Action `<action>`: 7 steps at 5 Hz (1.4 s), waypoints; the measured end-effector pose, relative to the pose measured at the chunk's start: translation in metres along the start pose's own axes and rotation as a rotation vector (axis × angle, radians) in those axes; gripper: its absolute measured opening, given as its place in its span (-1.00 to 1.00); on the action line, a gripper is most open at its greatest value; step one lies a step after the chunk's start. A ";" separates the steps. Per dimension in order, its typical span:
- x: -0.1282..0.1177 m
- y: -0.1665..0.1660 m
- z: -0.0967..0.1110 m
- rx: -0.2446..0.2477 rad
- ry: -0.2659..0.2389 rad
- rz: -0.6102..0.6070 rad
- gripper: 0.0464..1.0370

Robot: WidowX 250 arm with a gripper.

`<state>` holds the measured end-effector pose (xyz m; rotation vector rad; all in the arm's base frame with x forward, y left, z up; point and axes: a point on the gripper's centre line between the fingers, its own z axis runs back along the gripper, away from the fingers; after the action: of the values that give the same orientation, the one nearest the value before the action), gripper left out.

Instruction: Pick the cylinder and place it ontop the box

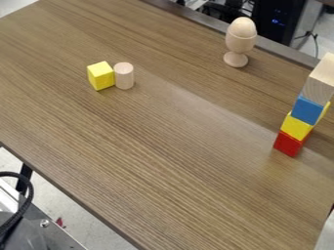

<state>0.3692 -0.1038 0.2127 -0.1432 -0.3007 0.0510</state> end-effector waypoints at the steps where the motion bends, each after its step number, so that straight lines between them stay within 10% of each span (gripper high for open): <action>1: -0.004 0.003 -0.013 0.013 0.038 0.004 0.92; 2: -0.026 0.038 -0.044 0.072 0.123 0.091 0.92; 7: -0.067 0.179 -0.068 0.351 0.141 0.498 0.92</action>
<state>0.3205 0.0595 0.1025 0.1299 -0.1056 0.5815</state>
